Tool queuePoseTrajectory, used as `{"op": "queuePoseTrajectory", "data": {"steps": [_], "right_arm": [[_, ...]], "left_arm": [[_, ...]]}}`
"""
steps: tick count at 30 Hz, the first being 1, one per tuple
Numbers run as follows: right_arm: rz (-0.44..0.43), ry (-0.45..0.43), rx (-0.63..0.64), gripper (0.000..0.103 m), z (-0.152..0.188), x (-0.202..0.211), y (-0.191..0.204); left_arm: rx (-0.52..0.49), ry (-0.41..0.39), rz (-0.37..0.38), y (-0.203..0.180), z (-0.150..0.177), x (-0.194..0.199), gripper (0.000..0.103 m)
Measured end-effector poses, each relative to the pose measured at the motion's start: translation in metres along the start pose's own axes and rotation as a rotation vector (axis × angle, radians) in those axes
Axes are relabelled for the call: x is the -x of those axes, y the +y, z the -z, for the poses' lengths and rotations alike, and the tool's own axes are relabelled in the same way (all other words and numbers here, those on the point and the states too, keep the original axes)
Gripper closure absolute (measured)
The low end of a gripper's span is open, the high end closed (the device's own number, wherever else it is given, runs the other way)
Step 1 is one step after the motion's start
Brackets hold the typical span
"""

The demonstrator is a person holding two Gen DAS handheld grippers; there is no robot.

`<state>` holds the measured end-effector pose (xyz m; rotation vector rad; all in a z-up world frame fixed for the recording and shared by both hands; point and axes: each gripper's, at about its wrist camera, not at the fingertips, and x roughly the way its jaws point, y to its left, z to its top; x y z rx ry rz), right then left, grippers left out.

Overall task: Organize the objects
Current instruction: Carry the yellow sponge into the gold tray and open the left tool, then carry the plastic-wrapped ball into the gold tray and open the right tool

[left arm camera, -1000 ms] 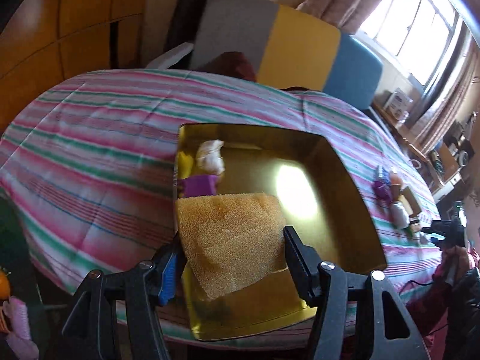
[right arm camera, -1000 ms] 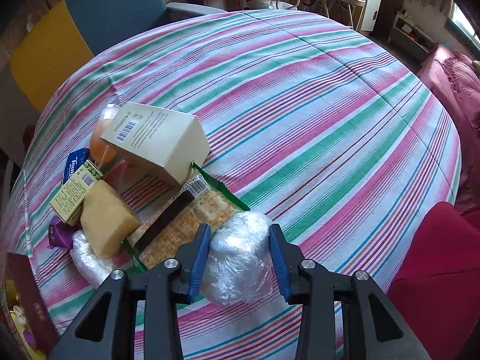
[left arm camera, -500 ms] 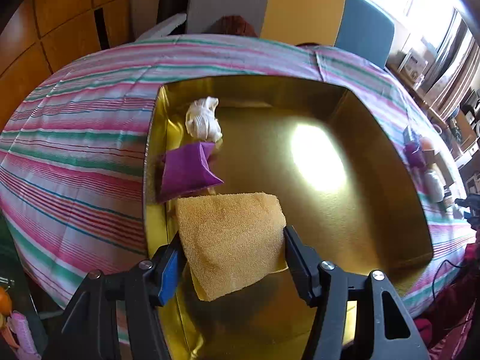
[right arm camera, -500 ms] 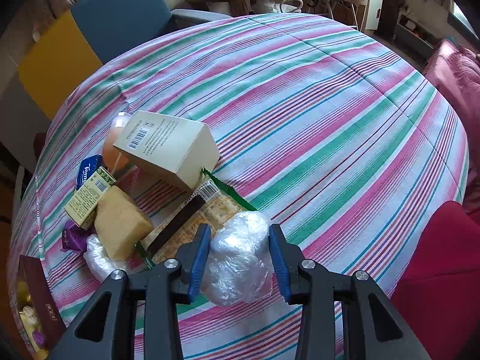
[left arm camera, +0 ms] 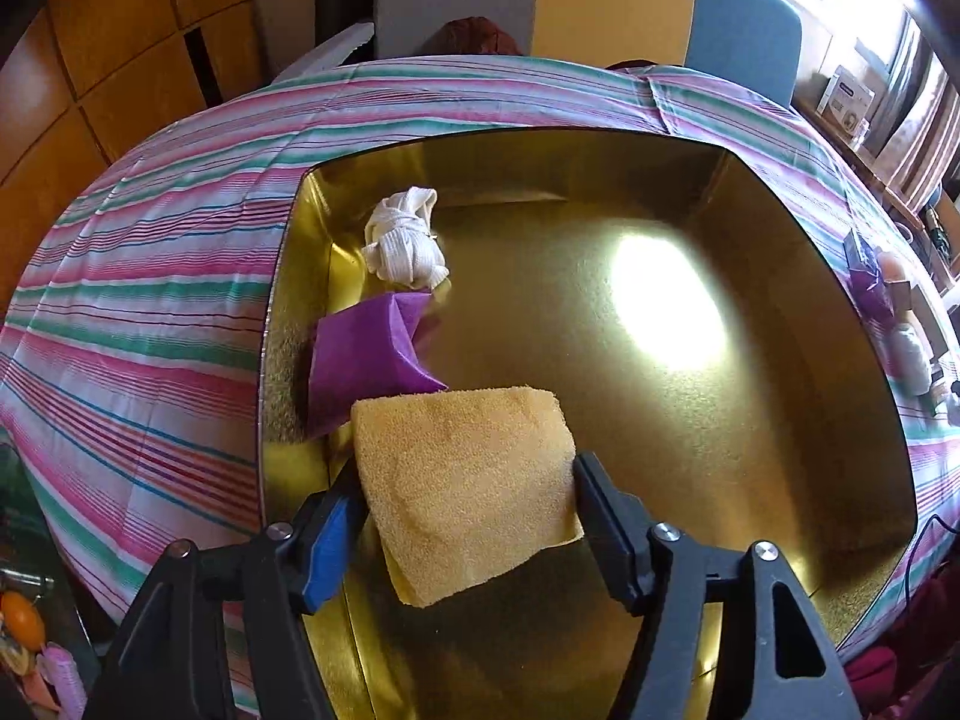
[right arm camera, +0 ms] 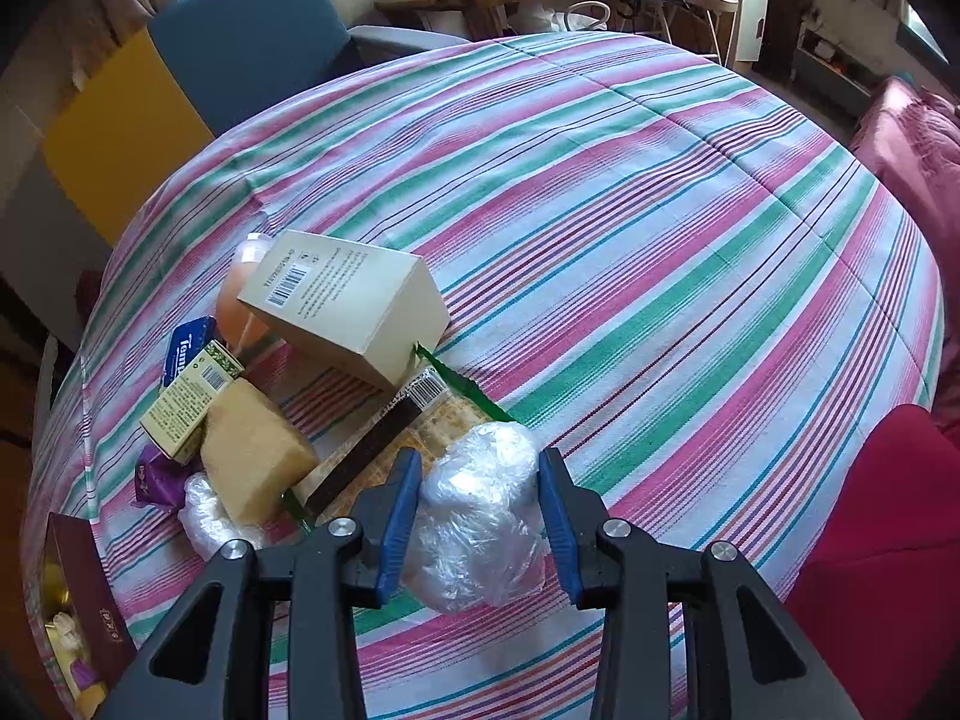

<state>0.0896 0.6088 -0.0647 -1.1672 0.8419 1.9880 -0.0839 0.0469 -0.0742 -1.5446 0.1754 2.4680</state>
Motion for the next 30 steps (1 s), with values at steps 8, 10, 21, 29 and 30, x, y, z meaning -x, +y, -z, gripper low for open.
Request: {"op": "queuePoseTrajectory", "data": {"steps": [8,10,21,29,30], "right_arm": [[-0.018,-0.026,-0.015,0.063,0.0,0.006,-0.003],[-0.027,-0.028,-0.016,0.063,0.0,0.007,-0.003],[-0.146,-0.236,-0.018,0.063,0.007,0.063,-0.004],[-0.386,-0.316,0.284,0.063,0.042,0.148,0.082],[-0.428,-0.312,0.347,0.063,0.051,0.156,0.102]], "left_arm": [[-0.02,-0.048,-0.013,0.008,0.003,0.025,0.027],[-0.024,-0.039,-0.018,0.008,0.0,0.022,0.026],[0.135,-0.238,-0.013,0.048,0.003,0.084,0.026],[0.275,-0.22,0.015,0.088,0.028,0.091,0.028],[0.282,-0.219,0.022,0.089,0.03,0.091,0.029]]}}
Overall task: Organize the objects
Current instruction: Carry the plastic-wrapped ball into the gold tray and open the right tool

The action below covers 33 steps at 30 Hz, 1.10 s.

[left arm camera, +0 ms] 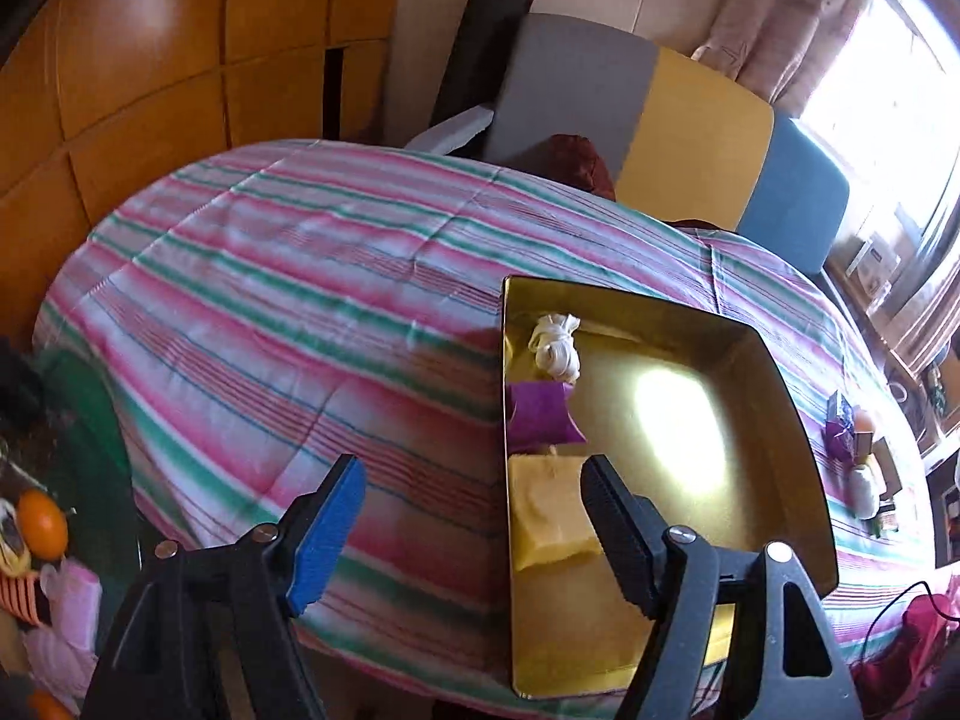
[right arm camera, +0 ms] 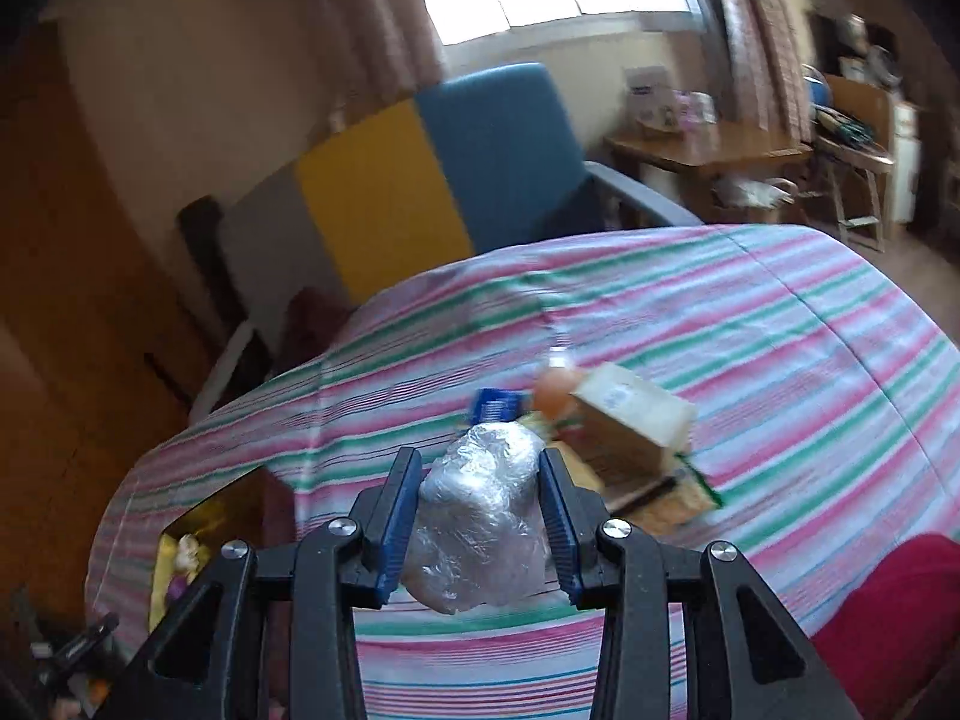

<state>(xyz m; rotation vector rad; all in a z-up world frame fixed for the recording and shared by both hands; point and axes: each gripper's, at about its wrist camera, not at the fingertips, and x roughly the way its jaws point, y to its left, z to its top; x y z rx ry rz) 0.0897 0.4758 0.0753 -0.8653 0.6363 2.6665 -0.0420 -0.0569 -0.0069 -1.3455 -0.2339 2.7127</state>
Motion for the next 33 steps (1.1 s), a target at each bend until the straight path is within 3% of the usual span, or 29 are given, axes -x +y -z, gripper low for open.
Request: {"op": "queuePoseTrajectory", "data": {"steps": [3,8,15,24,31,33], "right_arm": [[-0.157,0.059,0.141,0.063,0.01,-0.009,0.072],[-0.39,0.259,0.324,0.063,0.062,-0.049,0.182],[-0.498,0.493,0.551,0.063,0.162,-0.107,0.291],[-0.521,0.604,0.645,0.063,0.221,-0.141,0.336],[-0.548,0.625,0.653,0.056,0.235,-0.144,0.337],[-0.572,0.618,0.625,0.049,0.231,-0.143,0.335]], "left_arm": [[0.009,-0.022,0.009,0.002,0.003,0.006,0.031],[0.025,-0.058,0.012,0.008,0.002,0.017,0.031],[0.065,-0.041,0.009,0.025,0.007,0.013,0.031],[0.084,-0.023,0.024,0.036,0.012,0.004,0.031],[0.079,-0.03,0.007,0.037,0.012,0.004,0.031],[0.068,-0.034,0.007,0.035,0.012,0.005,0.031]]}}
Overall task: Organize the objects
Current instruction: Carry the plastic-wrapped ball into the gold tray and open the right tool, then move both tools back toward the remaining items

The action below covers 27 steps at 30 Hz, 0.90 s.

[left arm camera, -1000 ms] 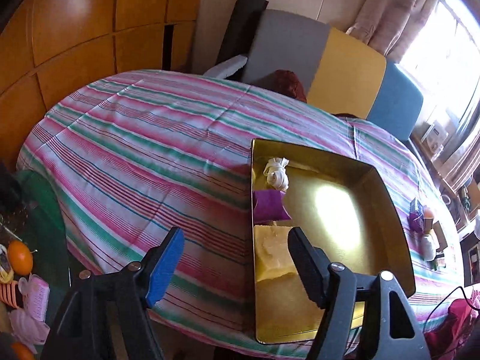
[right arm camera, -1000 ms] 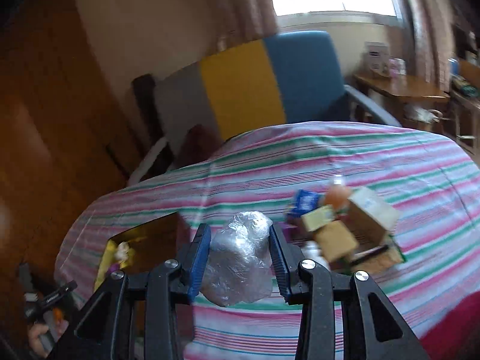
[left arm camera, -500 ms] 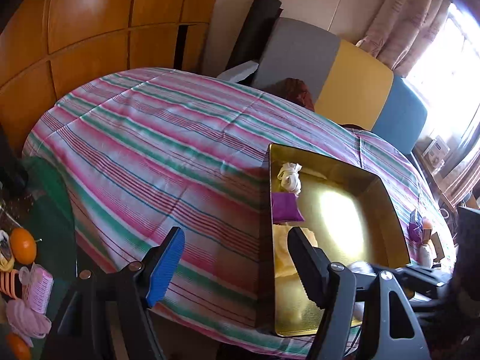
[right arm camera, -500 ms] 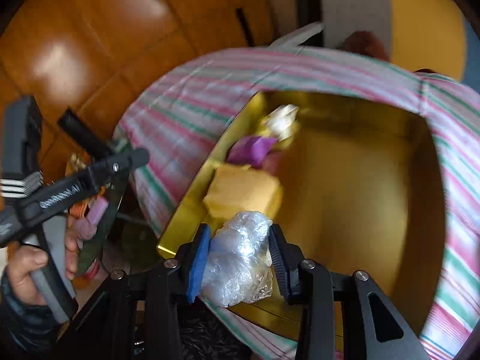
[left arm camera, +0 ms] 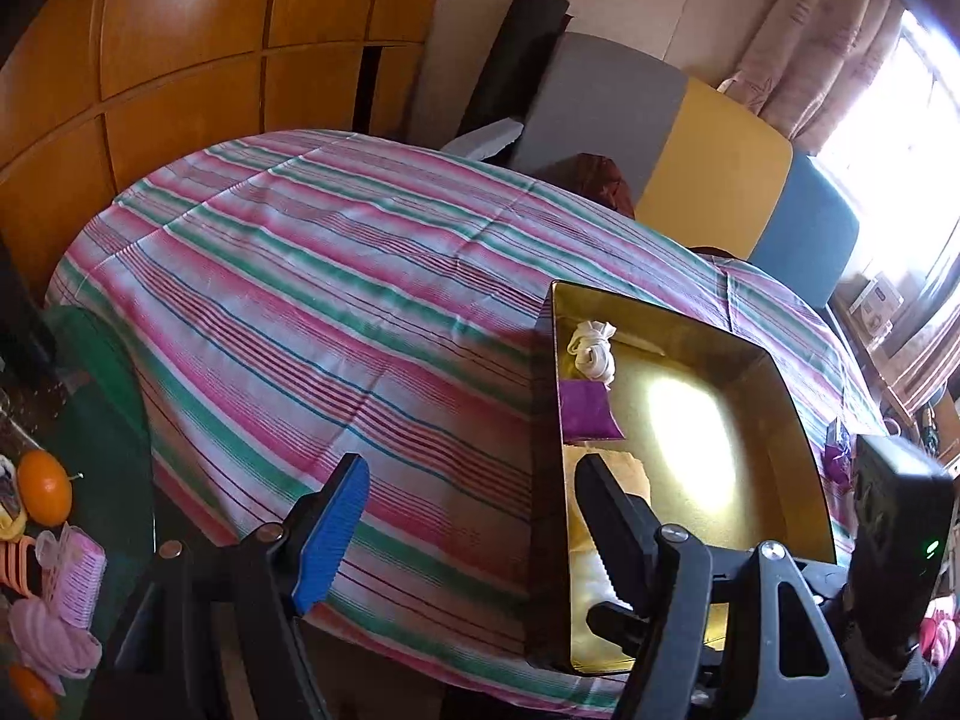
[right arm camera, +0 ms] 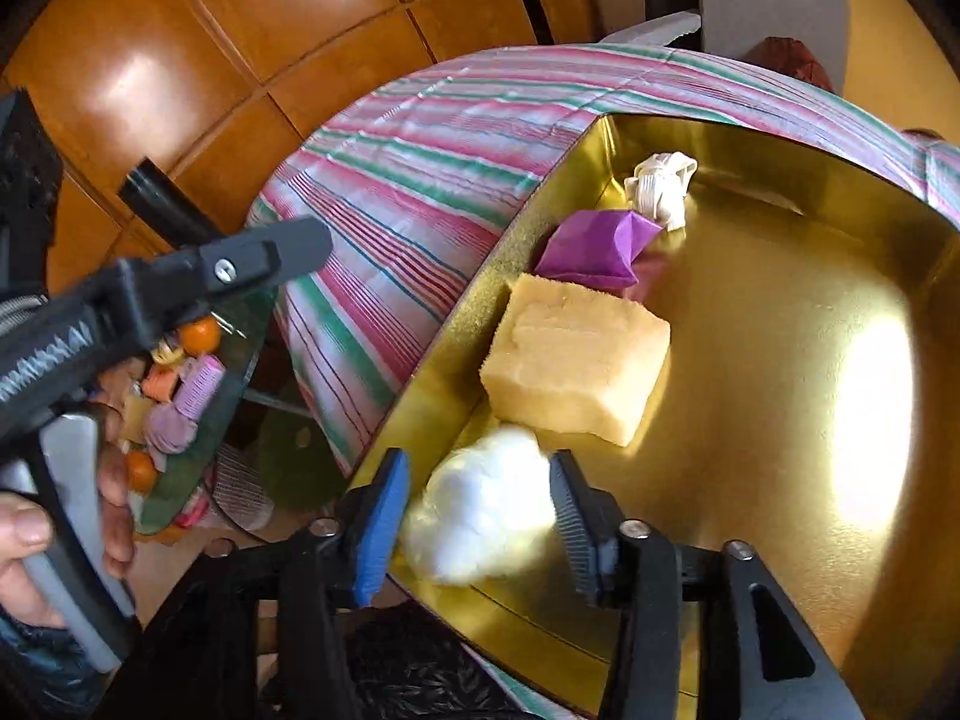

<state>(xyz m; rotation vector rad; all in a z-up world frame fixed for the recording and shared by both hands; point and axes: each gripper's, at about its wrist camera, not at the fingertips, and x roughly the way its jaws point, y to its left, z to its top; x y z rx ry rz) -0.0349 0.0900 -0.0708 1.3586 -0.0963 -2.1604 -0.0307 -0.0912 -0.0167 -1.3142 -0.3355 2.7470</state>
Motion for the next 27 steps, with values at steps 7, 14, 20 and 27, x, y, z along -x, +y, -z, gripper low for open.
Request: {"op": "queuePoseTrajectory", "data": {"steps": [7,14,20,27], "right_arm": [[0.011,-0.096,-0.018,0.041,-0.002,0.03,-0.003],[0.134,-0.206,-0.052,0.026,0.009,0.074,-0.019],[0.209,-0.276,-0.117,0.02,0.021,0.117,-0.05],[0.291,-0.329,-0.209,0.017,0.041,0.156,-0.093]], "left_arm": [[-0.044,-0.007,-0.001,-0.013,0.0,0.004,0.031],[-0.104,-0.02,0.007,-0.036,0.002,0.013,0.031],[-0.188,-0.02,0.034,-0.067,0.005,0.017,0.031],[-0.299,-0.025,0.055,-0.109,0.011,0.02,0.031]]}}
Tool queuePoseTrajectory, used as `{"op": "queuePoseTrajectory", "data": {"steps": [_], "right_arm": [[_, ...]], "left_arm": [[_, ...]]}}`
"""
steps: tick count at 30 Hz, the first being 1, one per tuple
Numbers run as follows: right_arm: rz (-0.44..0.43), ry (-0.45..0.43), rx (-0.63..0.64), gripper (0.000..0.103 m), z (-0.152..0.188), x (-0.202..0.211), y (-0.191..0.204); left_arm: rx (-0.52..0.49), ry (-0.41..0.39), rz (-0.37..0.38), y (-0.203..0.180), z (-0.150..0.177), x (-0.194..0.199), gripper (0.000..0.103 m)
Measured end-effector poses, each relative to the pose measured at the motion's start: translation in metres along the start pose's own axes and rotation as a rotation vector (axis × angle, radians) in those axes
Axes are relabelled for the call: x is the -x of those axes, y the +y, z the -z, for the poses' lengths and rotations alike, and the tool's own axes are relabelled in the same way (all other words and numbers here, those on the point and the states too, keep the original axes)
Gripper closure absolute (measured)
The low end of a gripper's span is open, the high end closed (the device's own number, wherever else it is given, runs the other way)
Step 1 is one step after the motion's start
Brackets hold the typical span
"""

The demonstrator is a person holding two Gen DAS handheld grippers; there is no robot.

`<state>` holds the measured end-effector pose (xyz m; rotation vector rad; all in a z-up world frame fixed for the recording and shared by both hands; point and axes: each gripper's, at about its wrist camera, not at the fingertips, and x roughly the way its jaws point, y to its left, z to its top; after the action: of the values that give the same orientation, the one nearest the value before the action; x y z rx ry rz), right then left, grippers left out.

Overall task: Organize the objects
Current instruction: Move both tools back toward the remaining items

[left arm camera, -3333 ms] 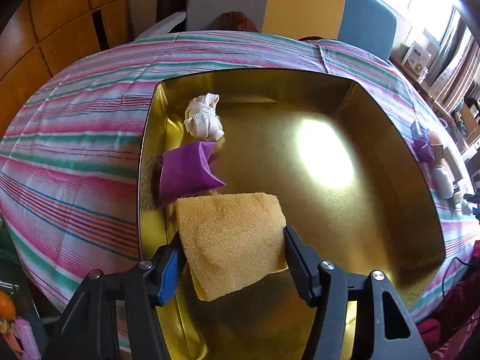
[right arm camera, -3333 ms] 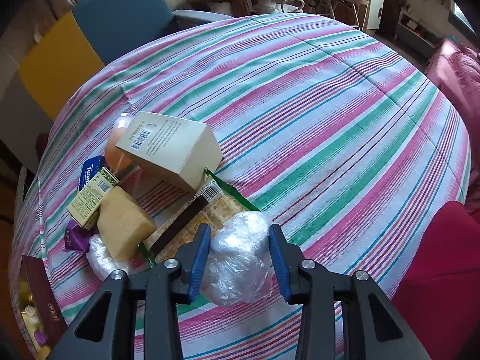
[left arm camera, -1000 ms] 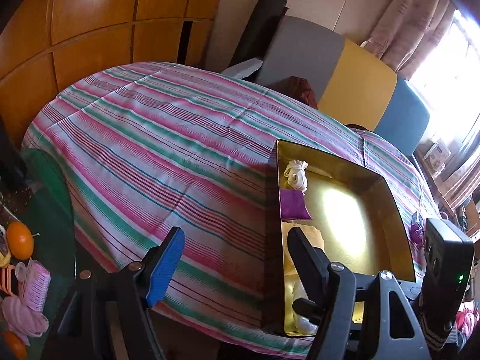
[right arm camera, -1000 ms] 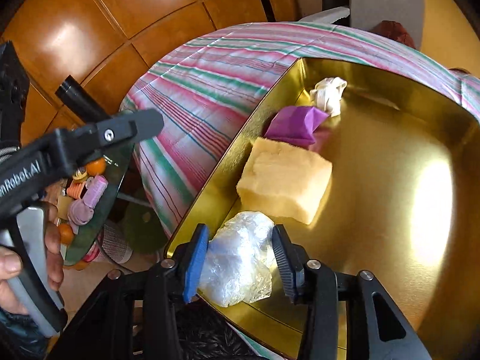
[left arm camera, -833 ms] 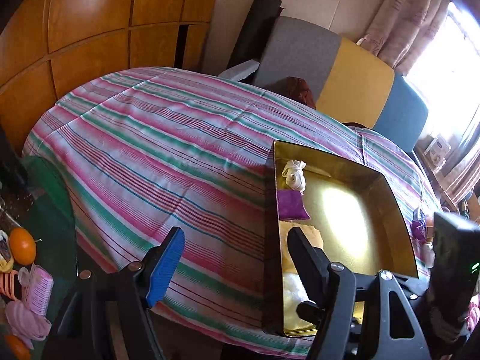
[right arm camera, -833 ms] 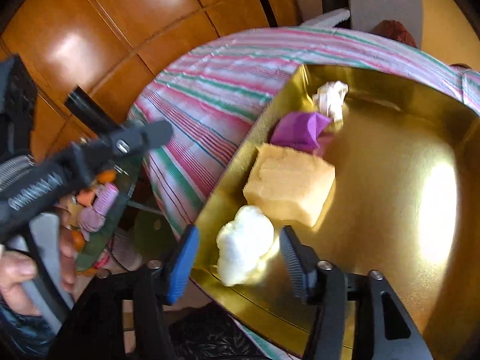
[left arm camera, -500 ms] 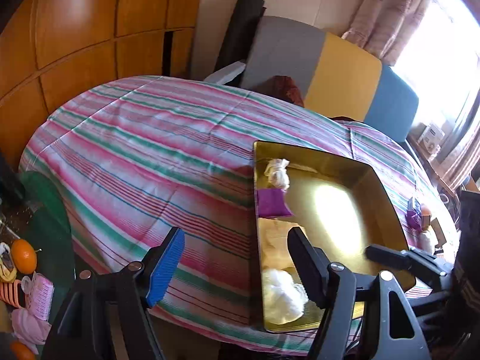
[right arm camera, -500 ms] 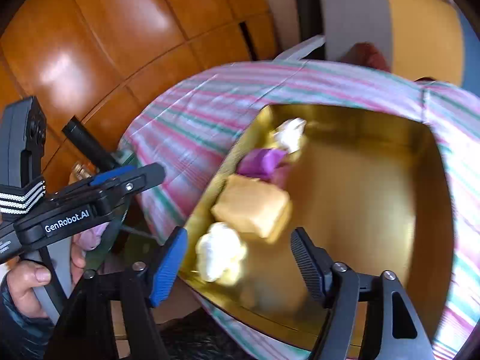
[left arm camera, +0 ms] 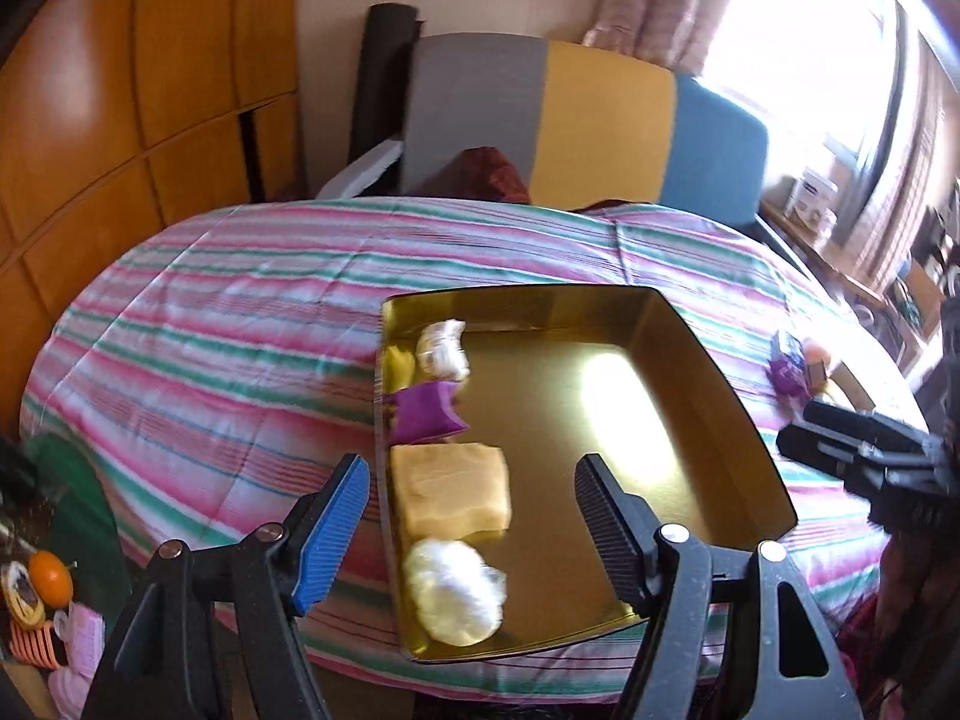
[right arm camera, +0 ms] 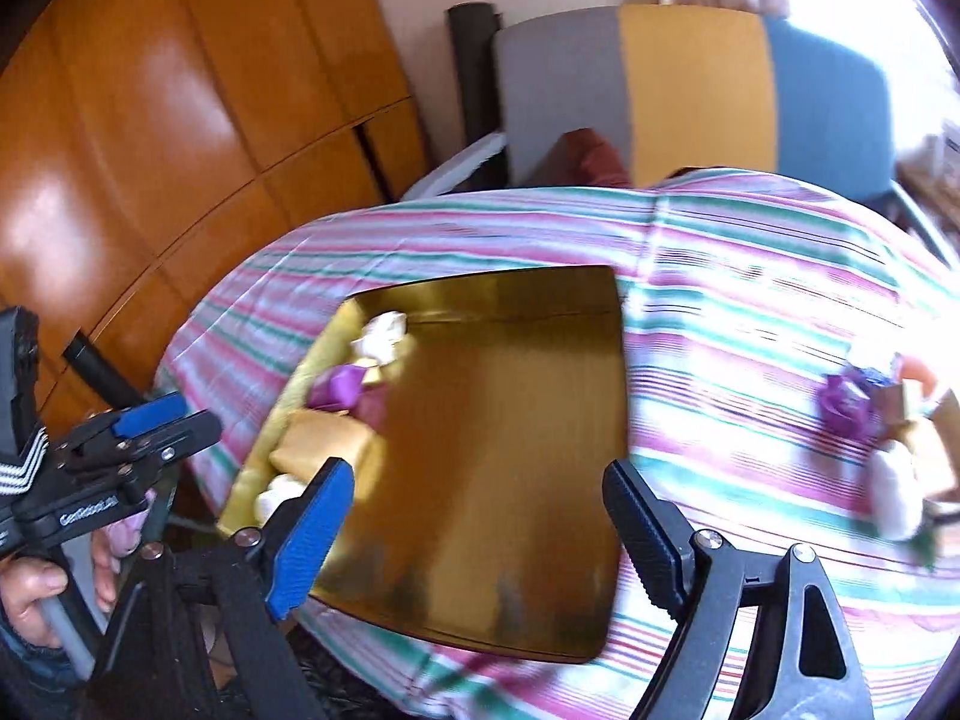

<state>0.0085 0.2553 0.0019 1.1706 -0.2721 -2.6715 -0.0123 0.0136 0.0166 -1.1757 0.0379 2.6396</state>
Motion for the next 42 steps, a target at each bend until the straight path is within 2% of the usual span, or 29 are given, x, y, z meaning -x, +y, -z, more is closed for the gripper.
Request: {"op": "queuePoseTrajectory", "data": {"steps": [8,15,20,24,27,30,42], "right_arm": [[0.12,-0.063,-0.098,0.014,-0.003,0.036,-0.071],[0.287,-0.148,-0.178,0.012,-0.008,0.082,-0.145],[0.407,-0.219,-0.323,0.011,-0.001,0.113,-0.212],[0.492,-0.258,-0.457,0.011,0.017,0.126,-0.263],[0.488,-0.279,-0.586,0.011,0.034,0.131,-0.292],[0.438,-0.297,-0.703,0.011,0.045,0.136,-0.311],[0.362,-0.319,-0.826,0.011,0.059,0.139,-0.325]], "left_arm": [[-0.098,0.011,0.039,-0.043,-0.008,-0.004,0.031],[-0.174,0.04,0.089,-0.081,-0.012,-0.012,0.035],[-0.24,0.051,0.113,-0.114,-0.013,-0.017,0.035],[-0.283,0.061,0.11,-0.134,-0.014,-0.022,0.035],[-0.315,0.065,0.112,-0.149,-0.016,-0.025,0.035],[-0.339,0.078,0.125,-0.164,-0.019,-0.03,0.035],[-0.325,0.228,0.276,-0.225,-0.036,-0.07,0.041]]}}
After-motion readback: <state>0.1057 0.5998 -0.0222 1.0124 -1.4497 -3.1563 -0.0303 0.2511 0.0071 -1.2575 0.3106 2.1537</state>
